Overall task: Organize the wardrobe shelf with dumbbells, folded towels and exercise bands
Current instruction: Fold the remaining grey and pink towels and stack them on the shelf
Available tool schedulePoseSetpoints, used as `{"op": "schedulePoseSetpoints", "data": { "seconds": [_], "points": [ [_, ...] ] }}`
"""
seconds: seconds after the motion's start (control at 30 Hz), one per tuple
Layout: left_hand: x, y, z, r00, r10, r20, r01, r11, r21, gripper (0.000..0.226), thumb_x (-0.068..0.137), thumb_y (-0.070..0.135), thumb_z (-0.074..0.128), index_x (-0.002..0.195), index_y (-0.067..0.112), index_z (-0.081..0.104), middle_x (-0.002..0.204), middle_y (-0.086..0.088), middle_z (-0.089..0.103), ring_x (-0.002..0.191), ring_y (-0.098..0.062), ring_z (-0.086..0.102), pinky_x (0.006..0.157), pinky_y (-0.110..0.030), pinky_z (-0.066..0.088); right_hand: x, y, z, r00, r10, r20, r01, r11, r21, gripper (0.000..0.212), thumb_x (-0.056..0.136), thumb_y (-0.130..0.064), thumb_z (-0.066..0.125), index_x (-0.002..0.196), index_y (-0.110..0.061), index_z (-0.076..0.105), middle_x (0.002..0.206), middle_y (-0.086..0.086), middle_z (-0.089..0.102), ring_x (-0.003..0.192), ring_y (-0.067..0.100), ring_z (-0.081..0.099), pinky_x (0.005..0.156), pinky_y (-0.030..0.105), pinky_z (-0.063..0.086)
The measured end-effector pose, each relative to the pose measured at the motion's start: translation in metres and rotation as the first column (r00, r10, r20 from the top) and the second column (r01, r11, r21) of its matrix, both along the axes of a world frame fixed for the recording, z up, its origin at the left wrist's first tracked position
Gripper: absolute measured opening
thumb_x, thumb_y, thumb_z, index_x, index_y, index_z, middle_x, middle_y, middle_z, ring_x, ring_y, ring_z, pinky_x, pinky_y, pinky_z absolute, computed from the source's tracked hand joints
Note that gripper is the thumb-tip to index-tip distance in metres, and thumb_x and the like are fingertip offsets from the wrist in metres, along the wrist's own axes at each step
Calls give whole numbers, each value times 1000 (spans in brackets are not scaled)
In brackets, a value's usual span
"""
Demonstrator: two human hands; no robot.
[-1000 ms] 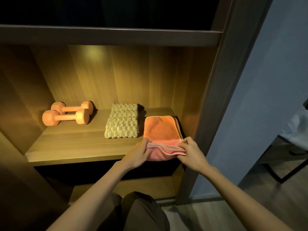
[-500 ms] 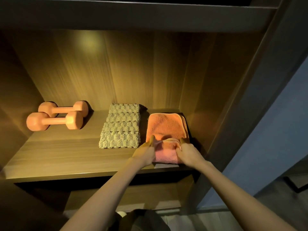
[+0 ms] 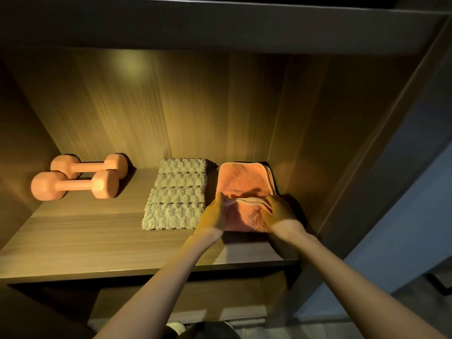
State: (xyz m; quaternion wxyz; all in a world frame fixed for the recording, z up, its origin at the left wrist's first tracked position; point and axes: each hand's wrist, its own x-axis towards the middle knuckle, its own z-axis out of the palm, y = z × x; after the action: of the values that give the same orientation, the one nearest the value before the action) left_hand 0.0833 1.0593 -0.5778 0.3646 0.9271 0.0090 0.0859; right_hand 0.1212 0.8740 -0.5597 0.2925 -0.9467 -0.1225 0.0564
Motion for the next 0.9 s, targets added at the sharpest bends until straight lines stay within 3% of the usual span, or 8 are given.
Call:
{"op": "schedulePoseSetpoints", "data": {
  "seconds": [0.07, 0.13, 0.2, 0.33, 0.5, 0.67, 0.83, 0.9],
  "points": [
    [-18, 5, 1, 996, -4, 90, 13, 994, -106, 14, 99, 17, 48, 112, 17, 43, 110, 3, 64, 93, -16, 64, 72, -17, 45, -19, -12, 5, 998, 34, 54, -34, 999, -2, 38, 93, -23, 56, 130, -20, 48, 114, 4, 61, 98, 21, 63, 84, 31, 52],
    [-38, 11, -1, 991, -56, 118, 68, 993, -96, 24, 94, 5, 51, 114, 17, 44, 101, 6, 62, 86, -14, 63, 64, -6, 41, -39, -23, 6, 980, 99, 171, -102, 995, 12, 26, 85, -18, 64, 108, -25, 55, 98, -5, 60, 88, 16, 64, 72, 22, 51],
    [-58, 15, -1, 987, -112, 116, 115, 993, -24, 22, 92, 5, 54, 113, 9, 51, 97, 1, 64, 84, -17, 63, 65, -10, 44, -57, -32, 5, 953, 186, 238, -196, 980, 22, 26, 80, -13, 65, 92, -30, 50, 97, -13, 48, 86, 9, 58, 68, 15, 42],
    [-95, 16, -6, 947, -296, 126, 283, 953, 109, 18, 90, 11, 58, 105, 12, 48, 99, 2, 63, 85, -8, 58, 68, -28, 44, -83, -46, -9, 917, 323, 236, -309, 946, -94, 34, 76, -10, 63, 91, -29, 38, 114, -11, 35, 101, 12, 45, 76, 25, 44],
    [-116, 12, -19, 945, -321, -66, 326, 897, 299, 64, 90, 6, 55, 146, 16, 25, 148, -6, 39, 130, -23, 43, 101, -36, 41, -103, -56, -20, 892, 315, 325, -222, 930, -292, 41, 83, -20, 61, 121, -28, 48, 124, -4, 59, 119, 21, 42, 92, 33, 40],
    [-122, 13, -19, 942, -330, -57, 315, 814, 488, 64, 98, 25, 48, 152, 15, 15, 157, -9, 23, 146, -21, 19, 115, -31, 23, -102, -64, -30, 859, 464, 216, -255, 754, -605, 56, 99, -26, 41, 152, -30, 22, 155, 0, 30, 145, 18, 21, 119, 36, 9],
    [-122, 19, -21, 943, -329, -55, 306, 787, 536, 52, 104, 27, 30, 153, 22, 13, 158, -3, 20, 145, -18, 20, 114, -26, 20, -103, -70, -29, 889, 442, 121, -310, 774, -552, 51, 102, -23, 39, 151, -28, 25, 158, -5, 20, 147, 16, 13, 115, 31, 29],
    [-121, 21, -24, 946, -316, -69, 305, 803, 512, 50, 104, 25, 34, 151, 19, 20, 156, -6, 26, 135, -25, 40, 107, -34, 35, -101, -71, -27, 879, 463, 112, -340, 775, -533, 47, 102, -22, 40, 148, -27, 33, 156, -7, 25, 146, 15, 15, 112, 32, 33]
  ]
}}
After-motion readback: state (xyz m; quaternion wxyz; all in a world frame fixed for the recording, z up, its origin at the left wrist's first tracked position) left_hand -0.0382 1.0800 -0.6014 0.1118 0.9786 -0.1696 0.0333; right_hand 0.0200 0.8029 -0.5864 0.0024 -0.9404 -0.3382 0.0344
